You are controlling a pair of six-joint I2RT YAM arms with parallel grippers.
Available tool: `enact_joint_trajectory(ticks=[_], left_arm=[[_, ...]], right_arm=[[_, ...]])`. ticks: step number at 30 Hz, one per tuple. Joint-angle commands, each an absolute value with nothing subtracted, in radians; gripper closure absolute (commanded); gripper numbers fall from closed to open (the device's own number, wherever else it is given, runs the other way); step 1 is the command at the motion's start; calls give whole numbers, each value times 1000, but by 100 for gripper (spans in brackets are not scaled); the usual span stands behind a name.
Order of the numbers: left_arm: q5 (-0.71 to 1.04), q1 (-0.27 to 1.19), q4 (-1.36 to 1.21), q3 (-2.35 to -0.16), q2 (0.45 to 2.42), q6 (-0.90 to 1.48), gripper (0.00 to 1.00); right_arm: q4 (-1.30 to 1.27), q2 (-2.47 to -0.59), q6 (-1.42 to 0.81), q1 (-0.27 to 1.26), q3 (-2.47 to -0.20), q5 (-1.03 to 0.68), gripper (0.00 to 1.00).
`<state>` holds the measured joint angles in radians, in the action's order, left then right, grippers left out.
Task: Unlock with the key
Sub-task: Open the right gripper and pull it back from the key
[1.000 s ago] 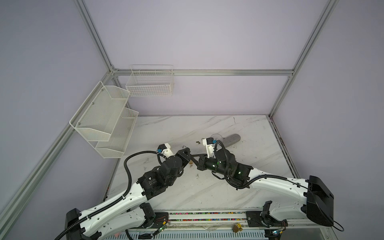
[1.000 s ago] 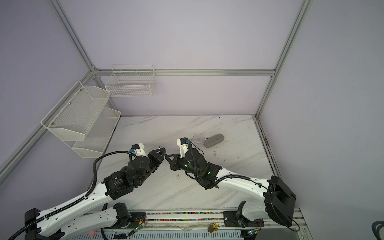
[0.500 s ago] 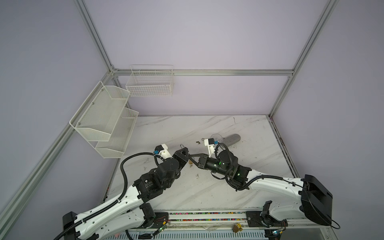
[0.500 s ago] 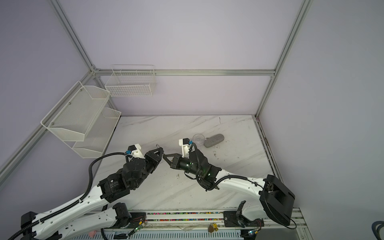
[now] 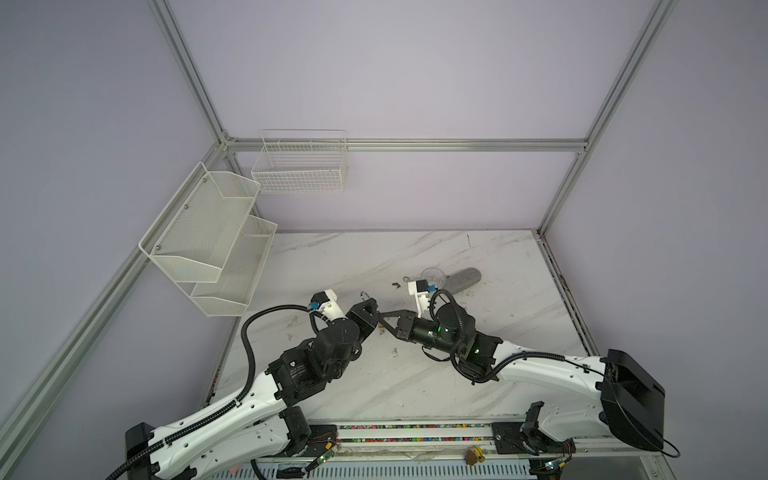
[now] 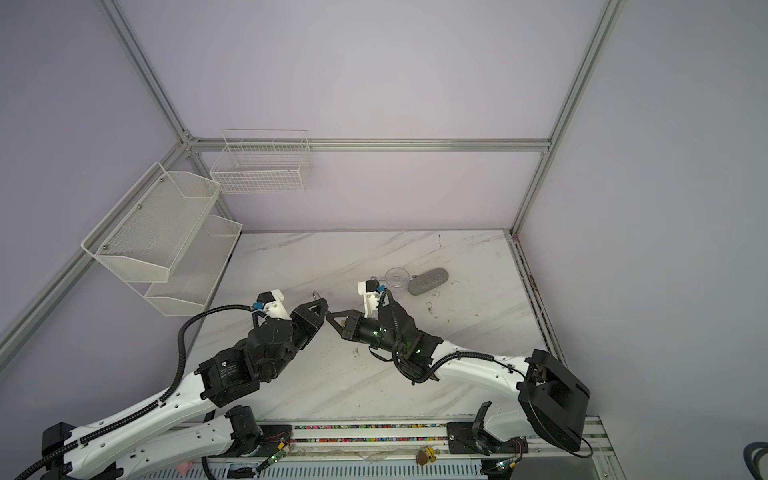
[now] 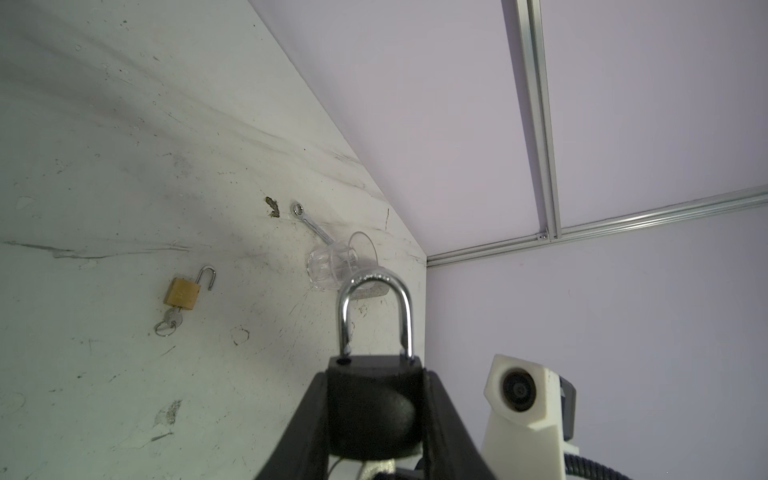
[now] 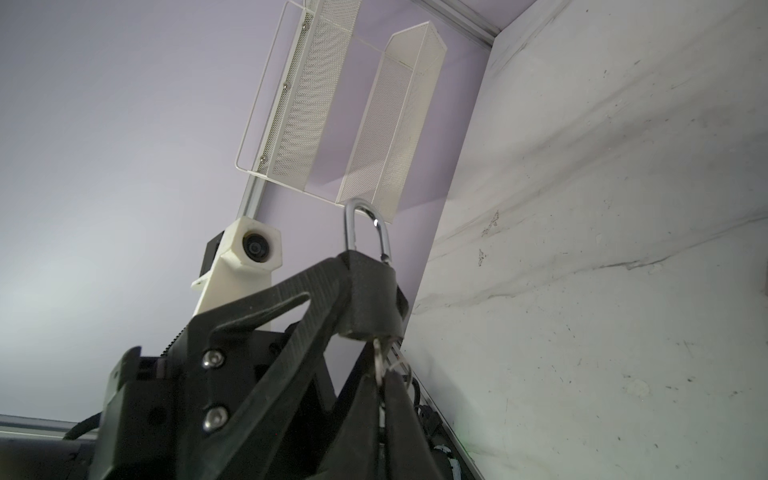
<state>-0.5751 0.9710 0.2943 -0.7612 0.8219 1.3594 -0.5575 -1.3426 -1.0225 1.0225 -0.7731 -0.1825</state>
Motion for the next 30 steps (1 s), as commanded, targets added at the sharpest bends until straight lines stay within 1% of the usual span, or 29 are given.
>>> enact_joint_trajectory(ticks=[1, 4, 6, 11, 16, 20, 22, 30], left_arm=[[-548, 994, 294, -842, 778, 1250, 100], [-554, 994, 330, -861, 754, 1183, 100], [-548, 994, 348, -866, 737, 1115, 100], [-561, 994, 433, -865, 693, 919, 100], [-553, 994, 384, -773, 628, 642, 100], [-510, 993, 322, -692, 599, 465, 100], [-459, 994, 257, -643, 597, 369, 100], [-341, 993, 17, -512, 614, 157, 100]], right_arm=[[-415, -1287, -931, 1019, -804, -85, 82], [-377, -1238, -908, 1013, -792, -65, 68], [-357, -1200, -884, 1010, -785, -59, 62], [-234, -1102, -788, 1007, -804, -18, 53], [-113, -1026, -710, 997, -826, -2, 43], [-26, -1025, -619, 994, -872, -31, 36], [5, -1048, -584, 993, -901, -51, 34], [99, -1186, -508, 992, -1039, -78, 31]])
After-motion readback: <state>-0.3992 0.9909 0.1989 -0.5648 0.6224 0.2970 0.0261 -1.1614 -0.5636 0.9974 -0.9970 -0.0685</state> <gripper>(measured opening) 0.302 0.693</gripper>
